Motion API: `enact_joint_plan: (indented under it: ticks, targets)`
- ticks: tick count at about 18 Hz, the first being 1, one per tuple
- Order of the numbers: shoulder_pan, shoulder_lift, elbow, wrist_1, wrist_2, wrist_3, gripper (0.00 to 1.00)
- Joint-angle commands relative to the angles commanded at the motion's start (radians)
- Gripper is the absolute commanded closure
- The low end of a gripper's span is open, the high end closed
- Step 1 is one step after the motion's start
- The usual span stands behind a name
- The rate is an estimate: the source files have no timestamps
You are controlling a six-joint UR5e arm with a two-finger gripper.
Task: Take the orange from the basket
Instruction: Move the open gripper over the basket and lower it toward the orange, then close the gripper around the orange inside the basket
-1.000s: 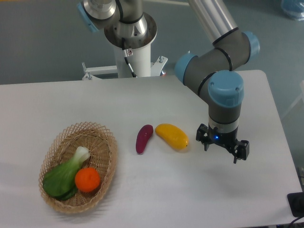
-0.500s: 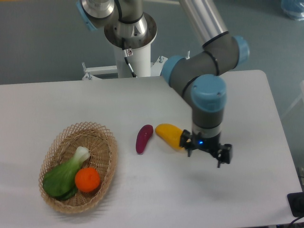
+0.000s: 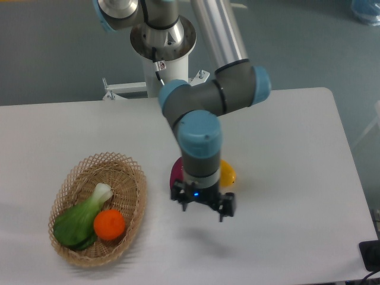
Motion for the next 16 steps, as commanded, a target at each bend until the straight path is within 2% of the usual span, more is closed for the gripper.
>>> enact_joint_plan:
  ticks: [3, 10, 16]
  targets:
    - [-0.061, 0.000, 0.000, 0.000, -0.005, -0.068, 0.00]
    - [-0.186, -0.040, -0.002, 0.002, -0.002, -0.075, 0.00]
    - [-0.218, -0.064, -0.002, 0.002, 0.003, -0.074, 0.00]
